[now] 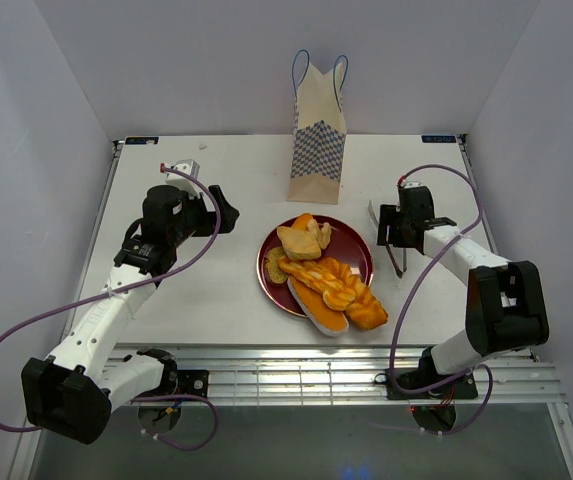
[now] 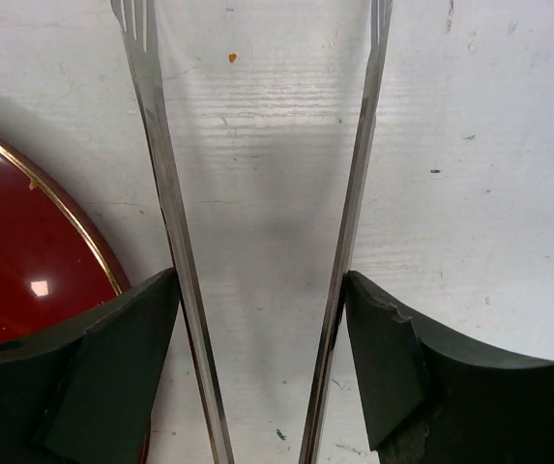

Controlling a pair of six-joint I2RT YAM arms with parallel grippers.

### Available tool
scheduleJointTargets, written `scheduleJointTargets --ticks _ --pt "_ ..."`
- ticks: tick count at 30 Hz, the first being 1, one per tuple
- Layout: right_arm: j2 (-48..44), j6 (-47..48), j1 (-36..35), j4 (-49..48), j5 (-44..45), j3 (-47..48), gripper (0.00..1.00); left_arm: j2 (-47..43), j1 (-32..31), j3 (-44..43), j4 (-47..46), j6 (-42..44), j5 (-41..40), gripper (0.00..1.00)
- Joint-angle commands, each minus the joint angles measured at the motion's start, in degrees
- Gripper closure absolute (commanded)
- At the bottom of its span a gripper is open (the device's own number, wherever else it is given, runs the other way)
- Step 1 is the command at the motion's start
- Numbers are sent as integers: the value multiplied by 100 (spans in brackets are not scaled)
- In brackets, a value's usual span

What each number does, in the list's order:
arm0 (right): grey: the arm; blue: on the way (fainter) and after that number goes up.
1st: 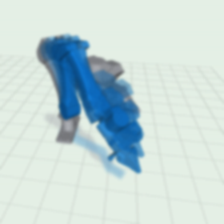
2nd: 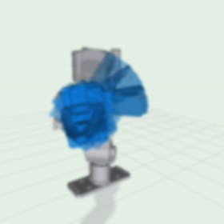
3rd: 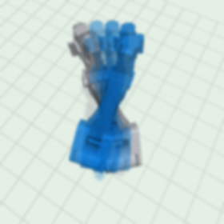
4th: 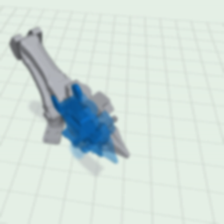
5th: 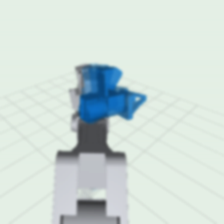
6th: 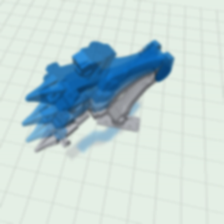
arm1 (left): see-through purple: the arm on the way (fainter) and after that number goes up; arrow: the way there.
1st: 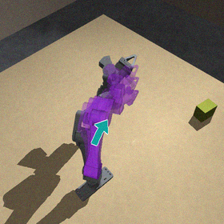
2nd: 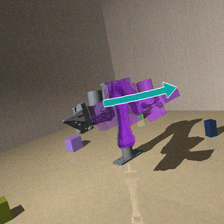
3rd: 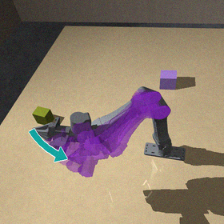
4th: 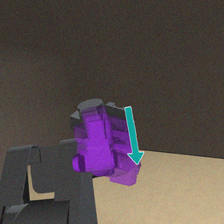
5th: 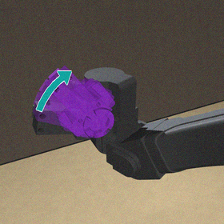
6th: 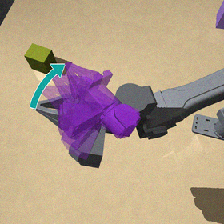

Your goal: Place the fake bread into the paper bag

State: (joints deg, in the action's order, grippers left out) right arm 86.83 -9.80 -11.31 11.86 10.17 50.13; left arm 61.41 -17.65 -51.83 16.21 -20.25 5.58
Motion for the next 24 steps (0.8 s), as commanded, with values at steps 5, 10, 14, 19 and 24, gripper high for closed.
scheduleJointTargets --ticks 5,10,14,19,24 --pt "-377 119 -11 264 55 339 27 -94 -10 -143 -109 4 57 2" --pt "-552 136 -20 405 -15 436 28 -94 -10 -134 -109 4 48 2" --pt "-570 180 -20 449 -24 384 25 -111 -2 -134 -109 4 57 2" --pt "-597 66 -47 177 -25 -72 10 -103 -2 -143 -118 4 65 2" --pt "-377 5 -38 45 2 -188 10 -103 -10 -134 -118 4 92 2"
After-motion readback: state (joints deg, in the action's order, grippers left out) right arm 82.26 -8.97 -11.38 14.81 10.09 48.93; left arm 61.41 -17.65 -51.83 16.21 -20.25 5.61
